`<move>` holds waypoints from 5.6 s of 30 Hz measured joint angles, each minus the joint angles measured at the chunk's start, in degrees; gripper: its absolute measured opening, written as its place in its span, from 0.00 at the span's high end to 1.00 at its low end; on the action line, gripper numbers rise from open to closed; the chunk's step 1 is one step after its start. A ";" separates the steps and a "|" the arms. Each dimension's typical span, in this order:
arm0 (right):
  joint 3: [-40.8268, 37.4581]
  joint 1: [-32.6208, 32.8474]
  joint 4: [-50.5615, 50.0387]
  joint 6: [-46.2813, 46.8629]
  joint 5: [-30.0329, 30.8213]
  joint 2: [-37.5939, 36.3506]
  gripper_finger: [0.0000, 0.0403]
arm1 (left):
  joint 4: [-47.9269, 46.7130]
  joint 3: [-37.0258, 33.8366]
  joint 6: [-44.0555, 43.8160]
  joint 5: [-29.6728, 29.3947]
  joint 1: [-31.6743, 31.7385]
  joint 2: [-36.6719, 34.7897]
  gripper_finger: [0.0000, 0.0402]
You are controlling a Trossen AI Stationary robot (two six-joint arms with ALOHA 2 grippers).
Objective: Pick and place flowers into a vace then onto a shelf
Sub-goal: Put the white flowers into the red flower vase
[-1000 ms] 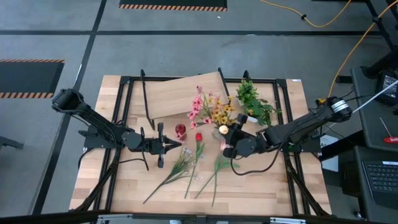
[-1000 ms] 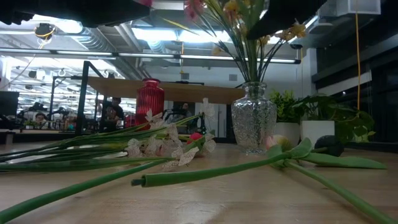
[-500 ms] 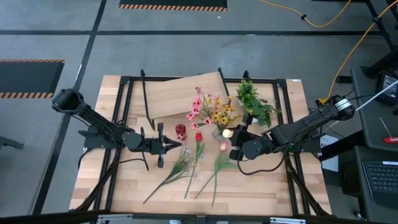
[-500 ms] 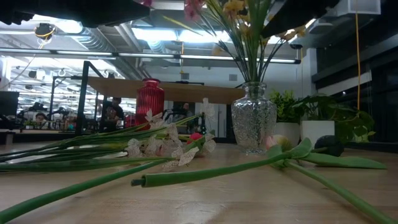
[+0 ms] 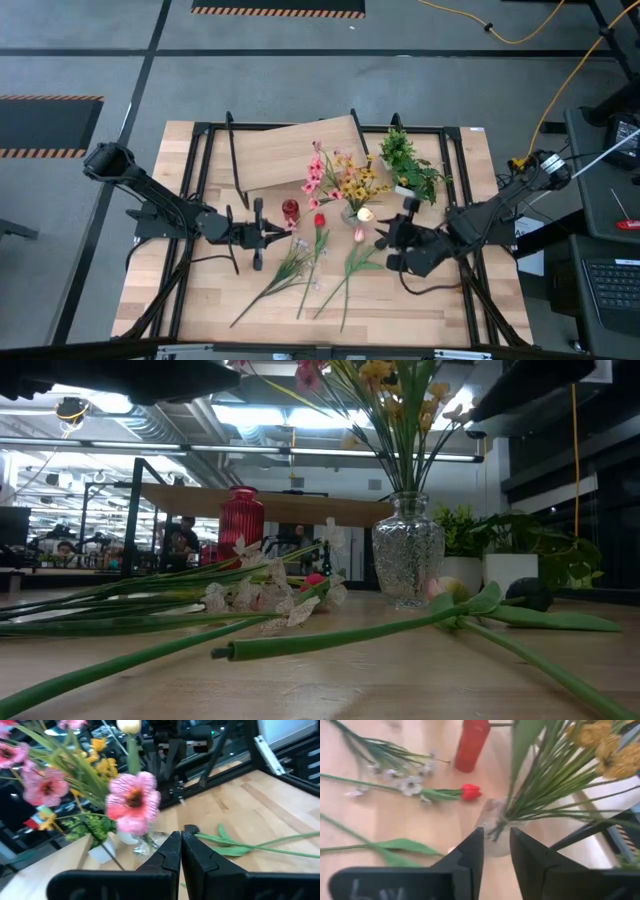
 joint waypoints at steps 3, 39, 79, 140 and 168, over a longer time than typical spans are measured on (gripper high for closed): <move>-1.98 2.98 2.06 2.55 0.31 0.07 0.84 | -0.36 0.00 -1.90 1.98 -0.60 0.00 0.98; -13.27 7.83 38.53 -10.30 0.96 0.13 0.95 | -74.53 36.81 -65.73 16.64 -11.93 21.38 0.94; -13.27 7.83 38.51 -4.62 0.87 2.91 0.95 | -73.81 36.79 -84.57 18.22 -11.47 32.65 0.52; -13.27 7.83 38.51 -4.47 0.87 2.86 0.95 | -85.95 36.65 -78.18 18.50 -11.01 23.37 0.99; -13.27 7.85 38.51 -3.31 -0.14 2.86 0.95 | -67.24 27.50 -58.25 -5.03 -20.12 6.00 0.99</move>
